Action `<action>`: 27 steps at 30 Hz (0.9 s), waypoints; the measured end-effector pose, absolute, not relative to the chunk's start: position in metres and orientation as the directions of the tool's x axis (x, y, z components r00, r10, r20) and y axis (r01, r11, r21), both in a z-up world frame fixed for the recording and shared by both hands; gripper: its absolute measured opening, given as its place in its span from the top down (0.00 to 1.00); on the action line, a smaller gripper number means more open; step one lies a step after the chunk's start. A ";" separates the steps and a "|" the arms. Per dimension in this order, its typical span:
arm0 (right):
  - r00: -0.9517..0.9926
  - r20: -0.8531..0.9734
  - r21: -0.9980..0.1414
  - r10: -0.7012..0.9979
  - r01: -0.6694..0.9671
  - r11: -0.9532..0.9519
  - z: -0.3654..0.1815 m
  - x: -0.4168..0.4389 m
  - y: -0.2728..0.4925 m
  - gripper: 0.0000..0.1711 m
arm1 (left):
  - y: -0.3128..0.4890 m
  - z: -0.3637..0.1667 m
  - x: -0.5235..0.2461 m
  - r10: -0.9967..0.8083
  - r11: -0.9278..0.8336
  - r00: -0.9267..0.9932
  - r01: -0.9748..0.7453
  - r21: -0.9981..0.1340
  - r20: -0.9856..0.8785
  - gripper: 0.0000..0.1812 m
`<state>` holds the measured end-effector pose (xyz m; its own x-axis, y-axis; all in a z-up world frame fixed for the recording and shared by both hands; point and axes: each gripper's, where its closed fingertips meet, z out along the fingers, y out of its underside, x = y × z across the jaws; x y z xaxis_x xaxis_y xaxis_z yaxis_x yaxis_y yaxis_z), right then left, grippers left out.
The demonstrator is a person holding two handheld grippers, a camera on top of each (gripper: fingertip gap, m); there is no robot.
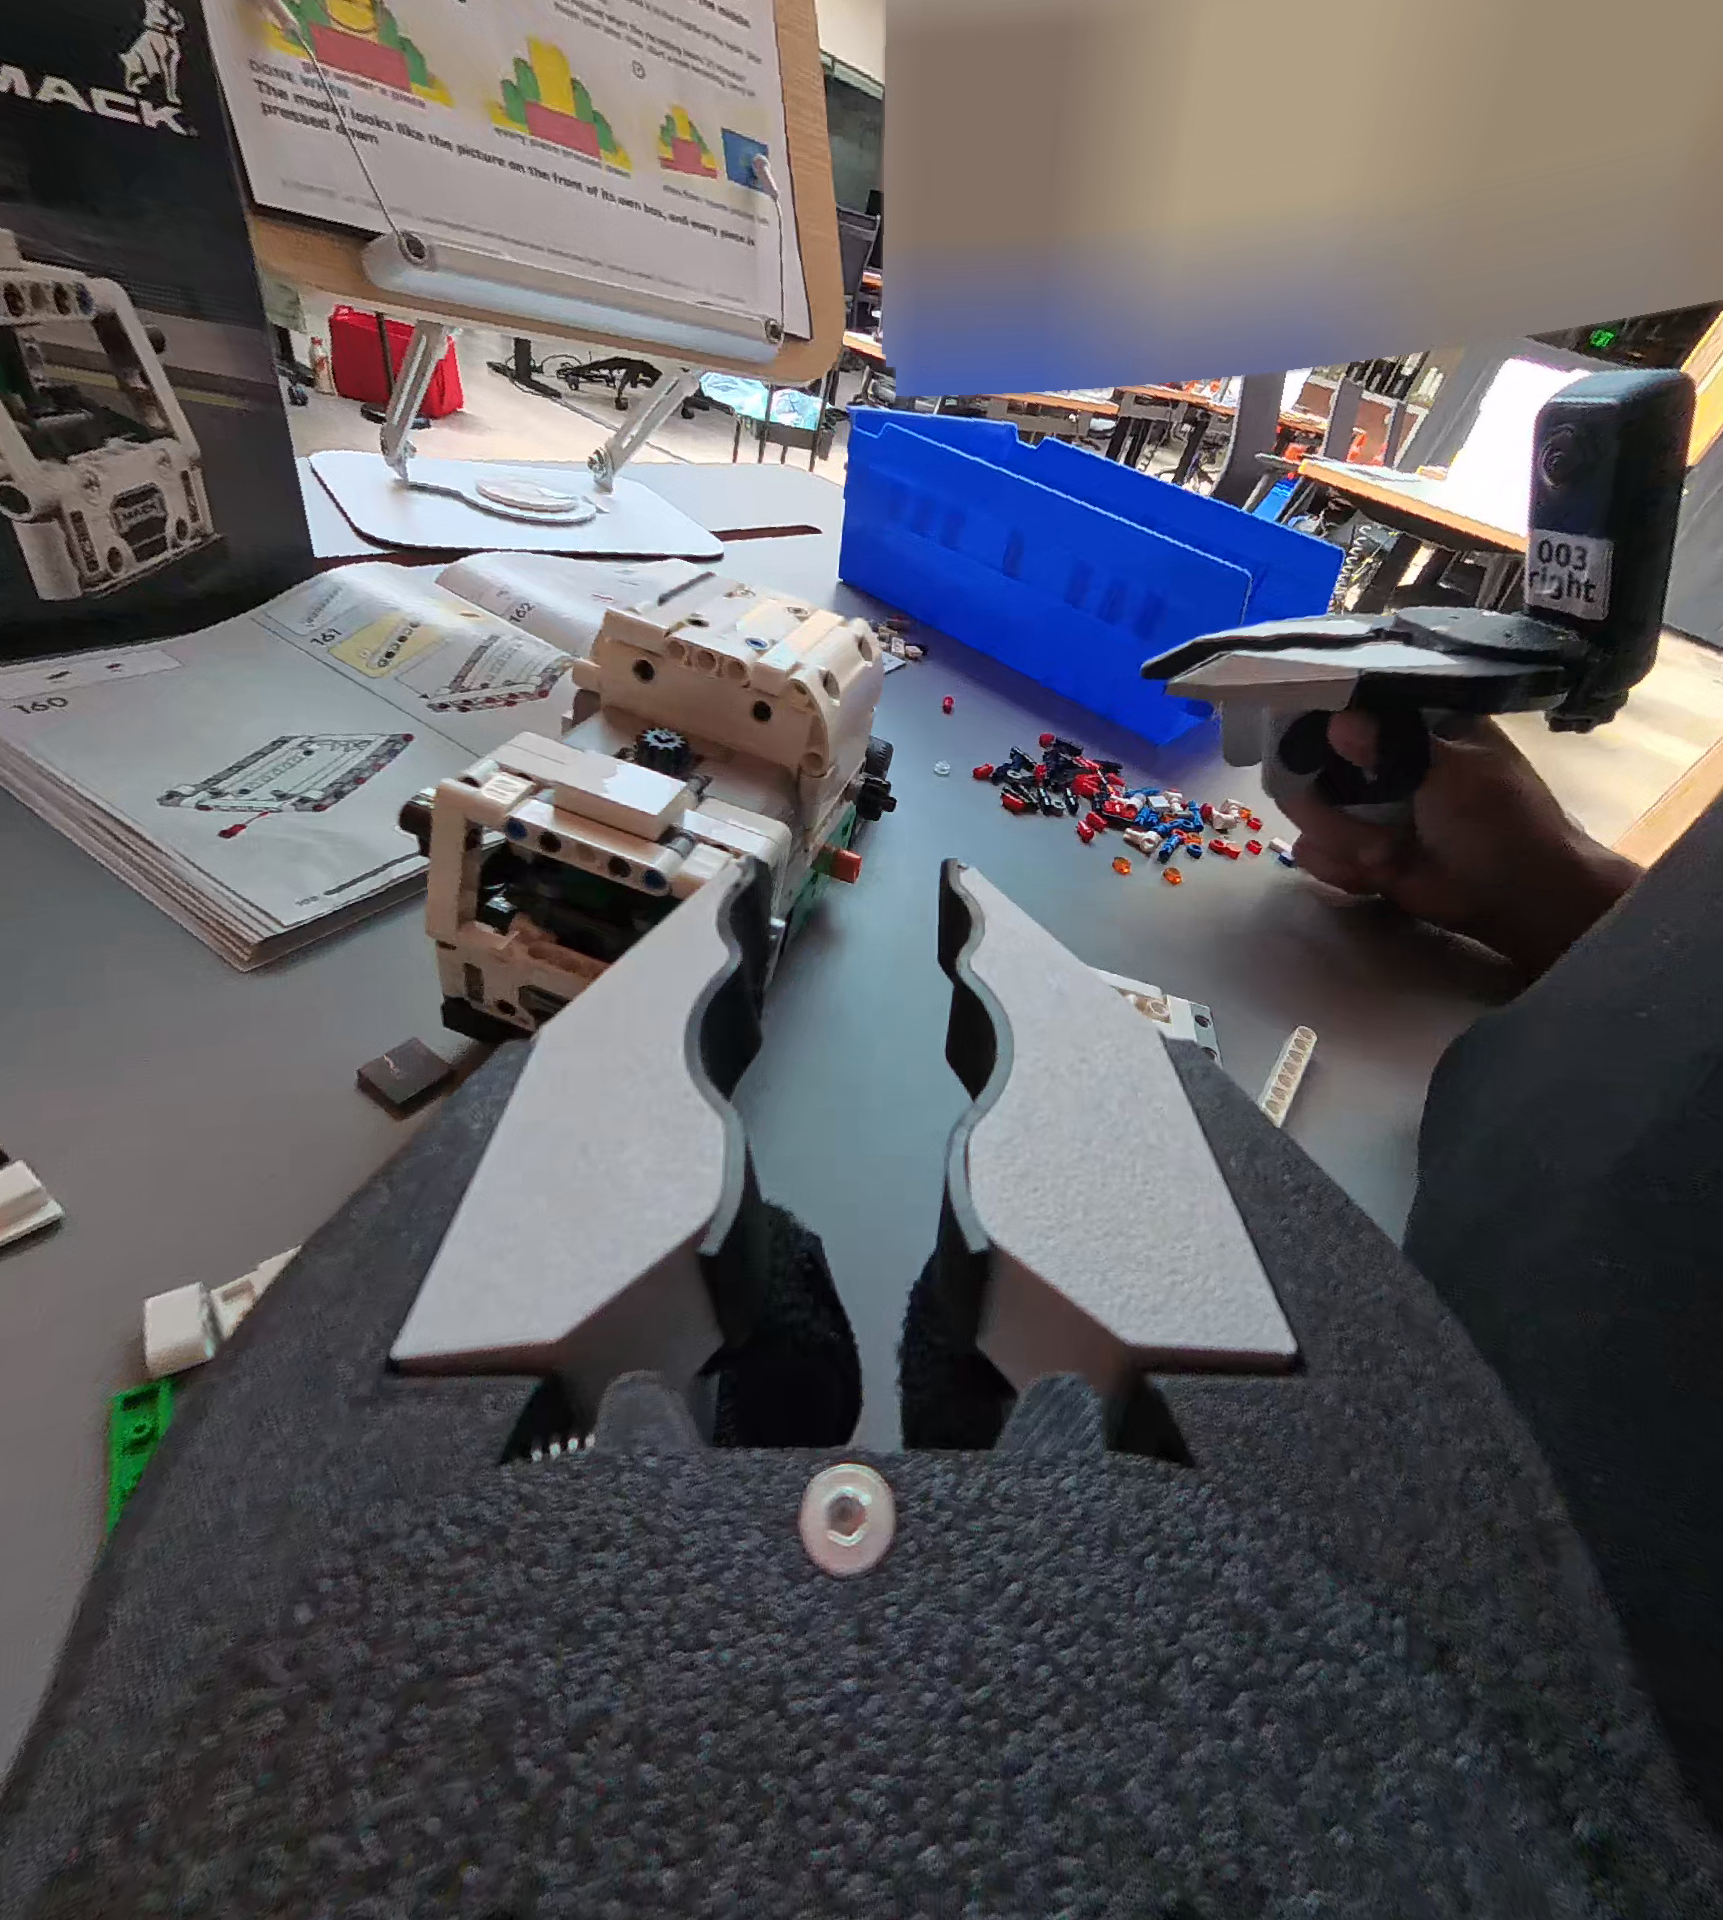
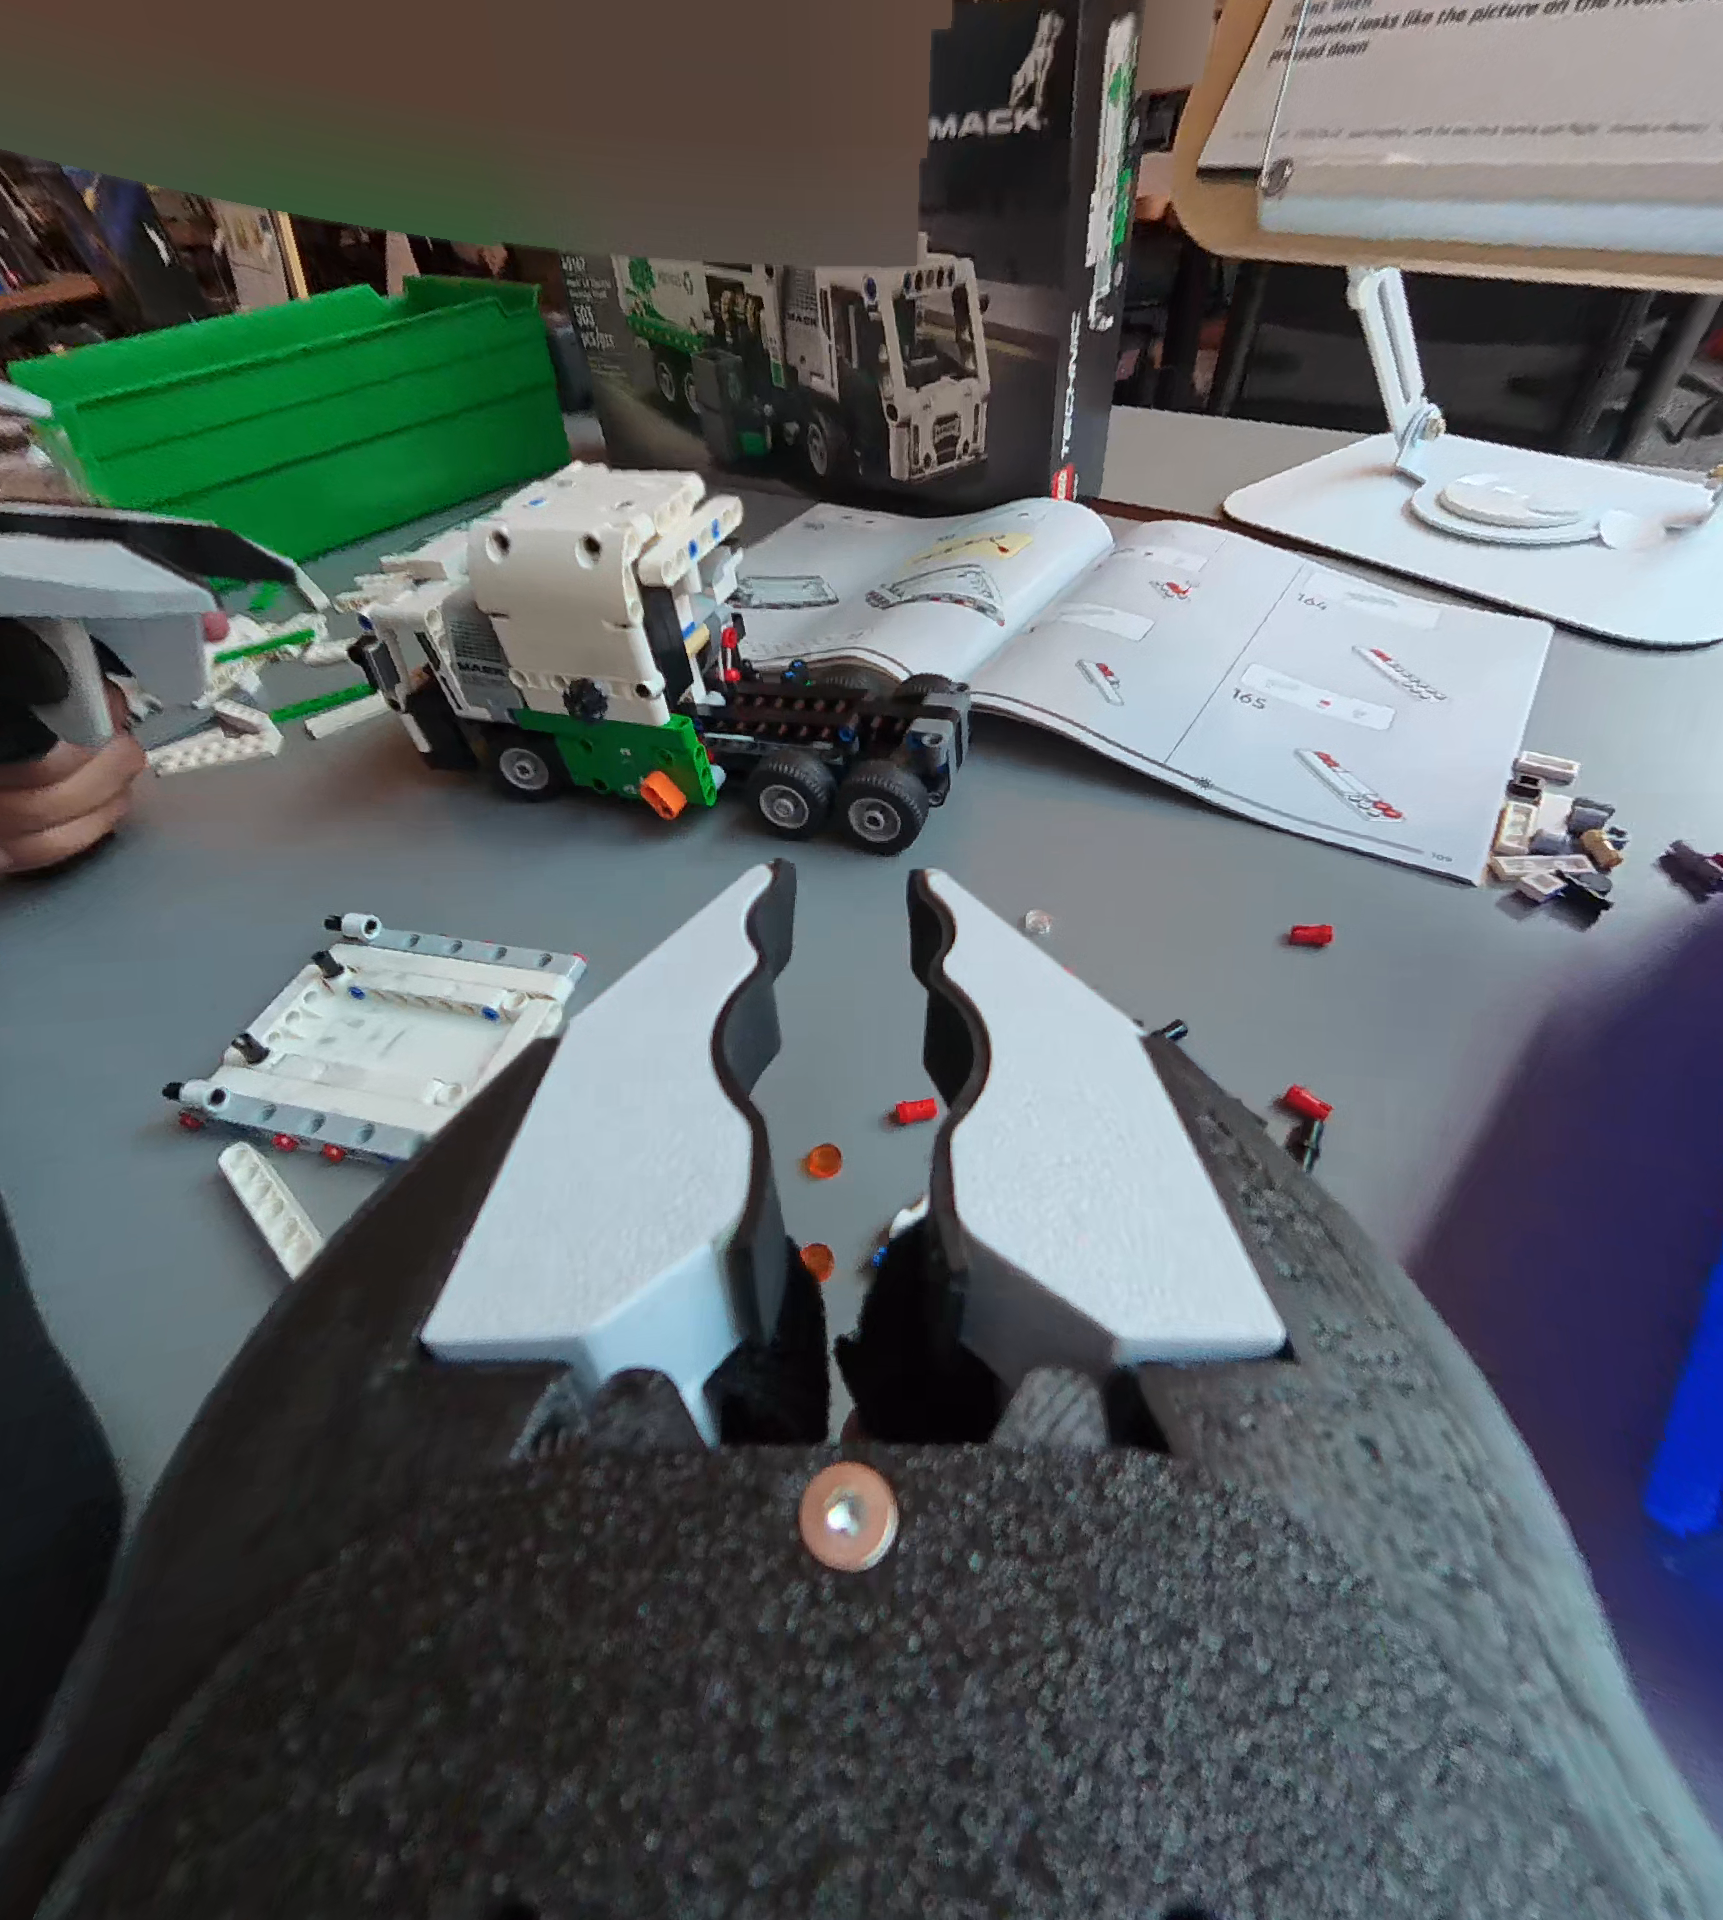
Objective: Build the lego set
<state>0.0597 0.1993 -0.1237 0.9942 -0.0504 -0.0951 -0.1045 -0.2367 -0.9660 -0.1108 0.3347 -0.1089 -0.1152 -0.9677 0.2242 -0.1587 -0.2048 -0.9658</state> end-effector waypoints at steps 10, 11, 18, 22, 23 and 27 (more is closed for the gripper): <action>0.987 -0.149 -0.972 -0.056 -0.156 -0.174 -0.115 0.057 0.184 0.88 | 0.335 -0.114 -0.108 -0.983 -0.153 -0.070 -0.174 -0.973 0.167 0.90; 0.990 -0.132 -0.973 -0.053 -0.139 -0.183 -0.116 0.055 0.185 0.88 | 0.335 -0.115 -0.107 -0.982 -0.157 -0.073 -0.183 -0.971 0.172 0.90; 0.998 0.007 -0.972 -0.060 -0.007 -0.235 -0.121 0.039 0.183 0.88 | 0.324 -0.103 -0.114 -0.981 -0.127 -0.133 -0.104 -0.986 0.141 0.93; 0.984 0.063 -0.964 -0.168 0.016 -0.266 -0.121 0.054 0.164 0.90 | 0.322 -0.104 -0.113 -0.979 -0.124 -0.148 -0.116 -0.985 0.141 0.92; 0.976 0.085 -0.957 -0.202 0.023 -0.288 -0.119 0.060 0.154 0.90 | 0.321 -0.104 -0.113 -0.978 -0.124 -0.153 -0.119 -0.985 0.142 0.93; 0.971 0.067 -0.900 -0.228 -0.040 -0.434 -0.136 0.062 0.121 0.88 | 0.319 -0.109 -0.116 -0.964 -0.198 -0.147 -0.159 -0.967 0.222 0.89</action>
